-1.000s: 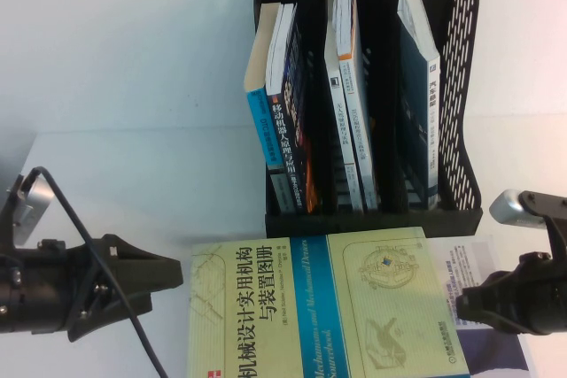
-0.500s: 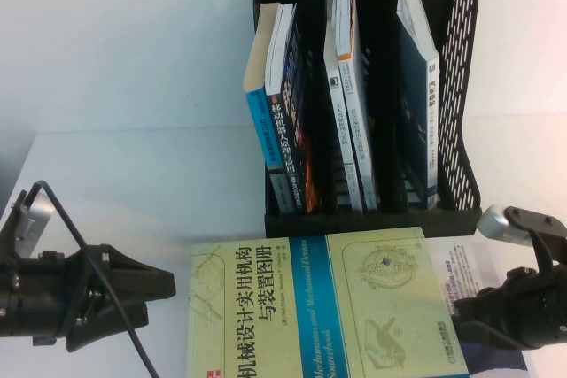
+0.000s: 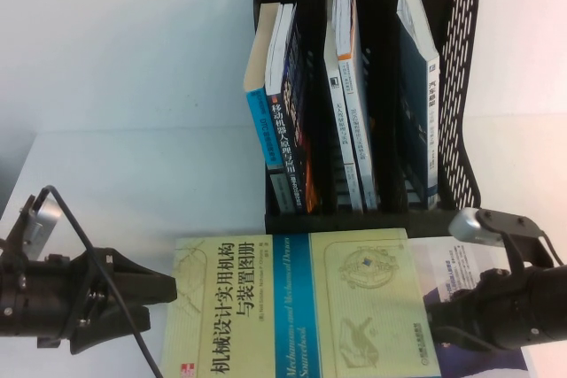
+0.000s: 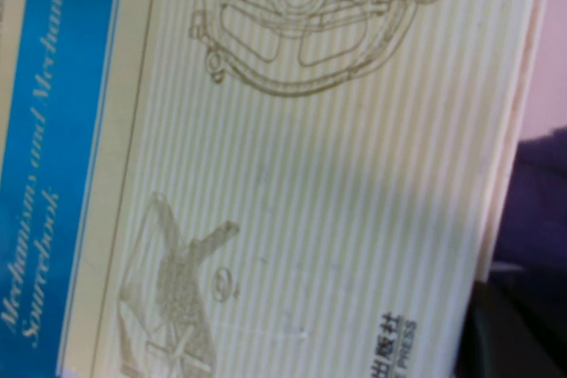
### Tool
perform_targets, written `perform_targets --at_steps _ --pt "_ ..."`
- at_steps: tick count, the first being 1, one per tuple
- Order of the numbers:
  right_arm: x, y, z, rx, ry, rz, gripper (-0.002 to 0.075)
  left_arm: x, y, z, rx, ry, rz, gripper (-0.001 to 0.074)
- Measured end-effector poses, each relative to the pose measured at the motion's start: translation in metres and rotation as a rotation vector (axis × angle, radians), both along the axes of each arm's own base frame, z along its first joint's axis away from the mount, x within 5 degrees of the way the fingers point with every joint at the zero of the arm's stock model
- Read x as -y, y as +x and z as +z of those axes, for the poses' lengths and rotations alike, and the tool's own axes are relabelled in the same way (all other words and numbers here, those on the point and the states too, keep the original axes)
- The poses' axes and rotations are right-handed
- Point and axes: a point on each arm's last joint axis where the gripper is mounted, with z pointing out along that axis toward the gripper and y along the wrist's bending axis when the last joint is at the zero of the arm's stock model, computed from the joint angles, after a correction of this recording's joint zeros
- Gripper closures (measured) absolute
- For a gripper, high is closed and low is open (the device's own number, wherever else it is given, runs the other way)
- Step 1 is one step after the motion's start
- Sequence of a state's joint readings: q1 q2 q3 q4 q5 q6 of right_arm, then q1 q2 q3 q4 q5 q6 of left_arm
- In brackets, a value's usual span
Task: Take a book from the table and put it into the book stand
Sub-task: Push book with right arm, then pick up the book with your left arm
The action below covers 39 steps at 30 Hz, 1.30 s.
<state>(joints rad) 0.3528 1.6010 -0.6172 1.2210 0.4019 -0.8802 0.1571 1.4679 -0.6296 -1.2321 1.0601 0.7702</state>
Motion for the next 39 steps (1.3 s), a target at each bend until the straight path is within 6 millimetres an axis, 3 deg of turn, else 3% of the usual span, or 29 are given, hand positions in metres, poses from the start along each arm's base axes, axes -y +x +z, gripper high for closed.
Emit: perform_targets --at_steps 5,16,29,39 --pt "-0.005 0.001 0.002 0.013 -0.001 0.001 0.0726 -0.002 0.0 -0.001 0.002 0.009 -0.005 0.0239" --pt "-0.005 0.002 0.001 0.022 -0.011 0.003 0.0726 -0.026 0.004 -0.008 -0.025 -0.053 0.059 0.0245" --pt "-0.004 0.002 0.001 0.03 -0.023 0.02 0.0727 -0.032 0.025 -0.045 -0.124 -0.106 0.024 0.0246" --pt "-0.004 0.002 0.001 0.03 -0.024 0.024 0.0727 -0.034 0.035 -0.091 -0.241 -0.155 0.029 0.0246"
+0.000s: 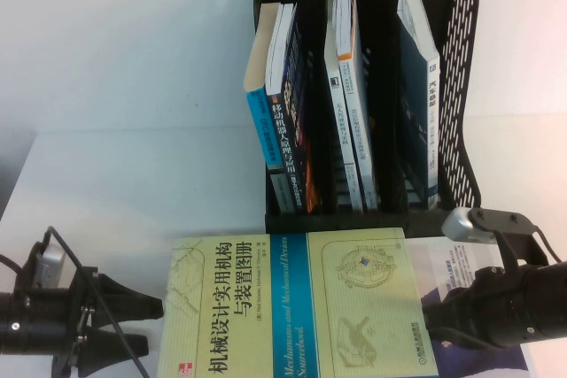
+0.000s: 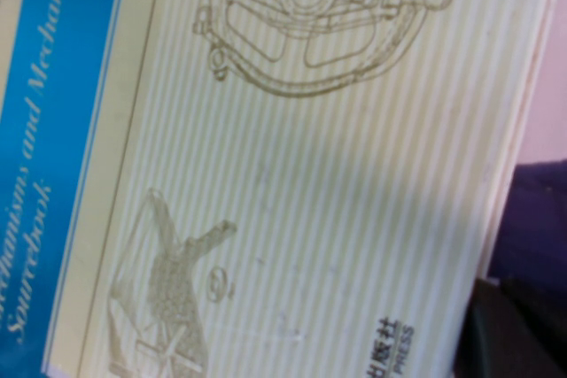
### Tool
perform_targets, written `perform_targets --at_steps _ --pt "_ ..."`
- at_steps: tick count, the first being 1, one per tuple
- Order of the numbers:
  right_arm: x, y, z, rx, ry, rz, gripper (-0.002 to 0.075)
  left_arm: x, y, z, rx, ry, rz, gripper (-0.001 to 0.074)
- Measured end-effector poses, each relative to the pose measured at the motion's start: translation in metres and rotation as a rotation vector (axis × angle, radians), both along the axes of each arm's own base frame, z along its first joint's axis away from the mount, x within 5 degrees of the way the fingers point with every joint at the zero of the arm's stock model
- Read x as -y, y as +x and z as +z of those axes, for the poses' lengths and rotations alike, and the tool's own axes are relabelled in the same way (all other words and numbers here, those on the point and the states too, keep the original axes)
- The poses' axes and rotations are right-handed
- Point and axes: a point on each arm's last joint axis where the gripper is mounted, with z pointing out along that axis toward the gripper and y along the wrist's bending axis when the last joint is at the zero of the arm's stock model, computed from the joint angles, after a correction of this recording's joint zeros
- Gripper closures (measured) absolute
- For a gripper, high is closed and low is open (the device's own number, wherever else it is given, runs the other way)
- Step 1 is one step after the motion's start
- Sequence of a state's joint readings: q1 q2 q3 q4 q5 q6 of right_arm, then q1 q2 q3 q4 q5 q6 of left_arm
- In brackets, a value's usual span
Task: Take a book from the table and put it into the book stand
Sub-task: Pick up the book with your left arm
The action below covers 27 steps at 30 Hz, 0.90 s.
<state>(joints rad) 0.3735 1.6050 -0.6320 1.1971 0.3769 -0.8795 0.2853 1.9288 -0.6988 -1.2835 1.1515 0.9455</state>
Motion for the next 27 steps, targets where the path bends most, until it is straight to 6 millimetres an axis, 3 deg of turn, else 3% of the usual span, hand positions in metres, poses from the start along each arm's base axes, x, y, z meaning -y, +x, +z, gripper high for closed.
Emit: perform_targets --at_steps 15,23,27 --pt "0.0 0.0 0.0 0.005 -0.004 -0.002 0.0727 0.0 0.002 -0.008 -0.059 -0.027 0.044 0.0246" --pt "0.0 0.001 0.0 0.006 -0.005 -0.004 0.0727 0.0 0.002 0.019 0.033 0.001 0.047 0.0246" --pt "0.001 0.001 0.0 0.013 -0.012 -0.011 0.0727 0.006 0.002 0.019 0.035 0.002 0.022 0.0246"
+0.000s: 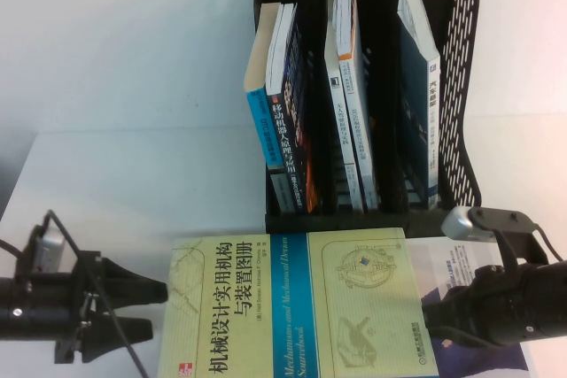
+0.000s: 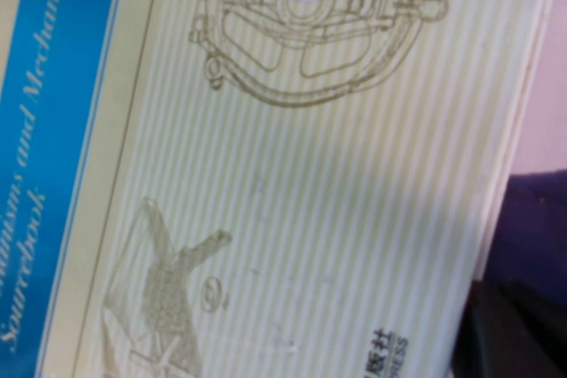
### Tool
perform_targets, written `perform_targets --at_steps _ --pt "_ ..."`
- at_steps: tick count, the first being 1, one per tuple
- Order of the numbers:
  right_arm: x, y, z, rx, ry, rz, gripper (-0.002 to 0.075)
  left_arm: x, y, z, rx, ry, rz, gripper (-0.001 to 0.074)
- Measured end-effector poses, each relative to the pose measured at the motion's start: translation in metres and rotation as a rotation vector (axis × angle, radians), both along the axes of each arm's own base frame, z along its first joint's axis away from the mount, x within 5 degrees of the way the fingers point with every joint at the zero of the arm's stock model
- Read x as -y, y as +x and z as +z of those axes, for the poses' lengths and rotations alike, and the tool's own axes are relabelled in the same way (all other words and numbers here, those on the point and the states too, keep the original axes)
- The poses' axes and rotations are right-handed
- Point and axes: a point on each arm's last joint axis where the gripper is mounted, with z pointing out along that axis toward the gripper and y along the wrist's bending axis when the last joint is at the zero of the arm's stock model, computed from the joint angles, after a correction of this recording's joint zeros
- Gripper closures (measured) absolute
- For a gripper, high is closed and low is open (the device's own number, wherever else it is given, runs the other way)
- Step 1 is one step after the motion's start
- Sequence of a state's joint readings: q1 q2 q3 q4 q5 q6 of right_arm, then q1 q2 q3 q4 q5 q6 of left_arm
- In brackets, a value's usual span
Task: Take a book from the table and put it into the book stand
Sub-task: Pick up the book with your left arm
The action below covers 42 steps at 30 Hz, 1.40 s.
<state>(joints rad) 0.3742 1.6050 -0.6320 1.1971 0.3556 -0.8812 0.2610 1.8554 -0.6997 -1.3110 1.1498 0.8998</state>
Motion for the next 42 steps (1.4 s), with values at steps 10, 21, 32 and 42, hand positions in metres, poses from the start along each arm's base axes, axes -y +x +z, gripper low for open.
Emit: perform_targets --at_steps 10,21,32,42 --pt "-0.001 0.0 0.0 -0.001 0.001 0.003 0.0727 0.022 0.0 -0.018 -0.019 -0.017 -0.09 0.0246" --pt "-0.001 0.0 -0.001 -0.012 0.009 0.001 0.0727 0.035 0.004 -0.02 -0.01 -0.027 -0.114 0.0294" --pt "-0.002 0.001 -0.005 -0.038 0.017 0.0 0.0727 0.046 0.003 -0.02 0.012 -0.021 -0.151 0.037" --pt "-0.003 0.002 -0.005 -0.036 0.019 0.008 0.0727 0.046 0.004 -0.019 0.051 -0.017 -0.164 0.0398"
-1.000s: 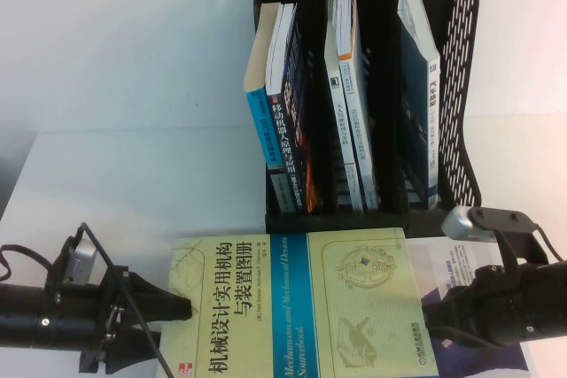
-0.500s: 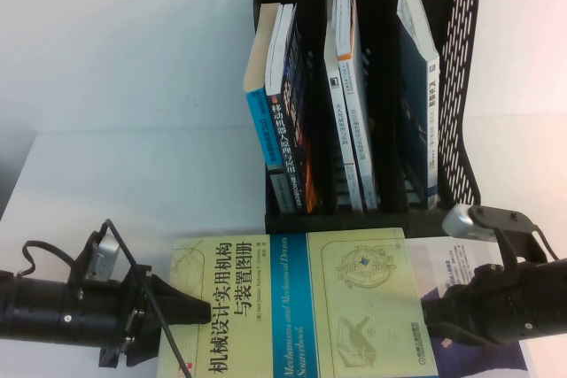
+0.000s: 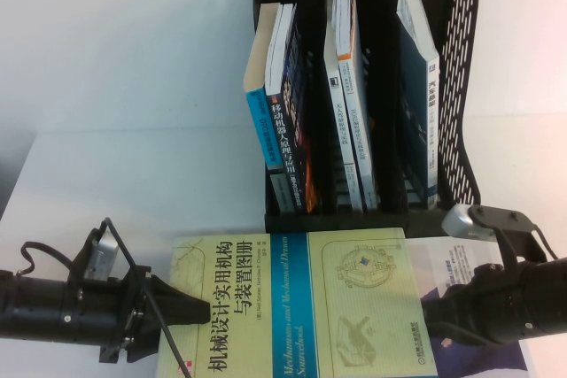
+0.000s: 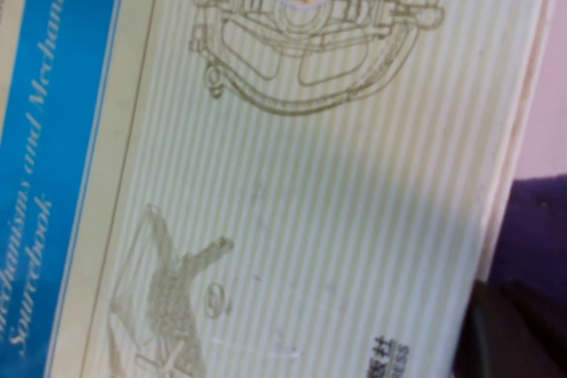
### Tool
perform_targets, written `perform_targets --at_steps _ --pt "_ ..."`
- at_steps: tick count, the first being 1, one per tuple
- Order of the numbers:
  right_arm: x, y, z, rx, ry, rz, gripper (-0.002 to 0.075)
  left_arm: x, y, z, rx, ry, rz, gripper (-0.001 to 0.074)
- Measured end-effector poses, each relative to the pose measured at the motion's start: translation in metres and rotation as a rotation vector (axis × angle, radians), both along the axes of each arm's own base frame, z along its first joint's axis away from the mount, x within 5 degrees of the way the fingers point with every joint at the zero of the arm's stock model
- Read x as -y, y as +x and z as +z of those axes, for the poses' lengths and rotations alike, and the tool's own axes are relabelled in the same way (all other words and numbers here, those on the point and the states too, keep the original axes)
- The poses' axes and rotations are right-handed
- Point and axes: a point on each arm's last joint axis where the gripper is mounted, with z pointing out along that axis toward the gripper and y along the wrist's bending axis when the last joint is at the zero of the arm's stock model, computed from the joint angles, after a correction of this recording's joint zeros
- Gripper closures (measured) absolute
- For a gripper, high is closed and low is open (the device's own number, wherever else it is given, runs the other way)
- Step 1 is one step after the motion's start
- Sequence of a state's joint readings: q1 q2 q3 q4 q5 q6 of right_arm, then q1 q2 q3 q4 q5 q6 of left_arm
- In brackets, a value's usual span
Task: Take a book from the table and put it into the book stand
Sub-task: Pick up the book with your left arm
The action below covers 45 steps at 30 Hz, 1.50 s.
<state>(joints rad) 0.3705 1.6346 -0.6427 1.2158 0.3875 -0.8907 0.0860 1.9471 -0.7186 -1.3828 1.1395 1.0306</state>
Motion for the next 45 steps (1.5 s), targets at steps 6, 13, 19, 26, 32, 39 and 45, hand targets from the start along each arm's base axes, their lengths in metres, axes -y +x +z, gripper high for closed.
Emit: perform_targets --at_steps 6,13,19,26,32,39,45 --pt "0.001 -0.001 0.006 0.034 -0.002 0.019 0.0727 0.0 0.0 0.013 0.029 0.02 0.004 0.0414" --pt "0.001 -0.005 0.024 0.104 0.01 0.047 0.0727 0.0 0.004 0.047 0.105 0.04 -0.02 0.0467" --pt "0.001 -0.006 0.027 0.117 0.015 0.059 0.0727 0.0 0.008 0.058 0.101 0.054 -0.028 0.047" --pt "0.006 -0.006 0.05 0.247 0.006 0.029 0.0727 0.001 0.015 0.128 0.217 0.087 -0.012 0.054" --pt "0.011 -0.011 0.071 0.354 0.006 0.023 0.0727 0.004 0.014 0.184 0.349 0.151 0.01 0.054" --pt "0.013 -0.012 0.079 0.397 0.002 0.02 0.0727 0.041 0.01 0.21 0.413 0.182 -0.106 0.054" --pt "0.016 -0.018 0.095 0.469 0.014 0.012 0.0727 0.064 0.005 0.241 0.442 0.215 -0.197 0.054"
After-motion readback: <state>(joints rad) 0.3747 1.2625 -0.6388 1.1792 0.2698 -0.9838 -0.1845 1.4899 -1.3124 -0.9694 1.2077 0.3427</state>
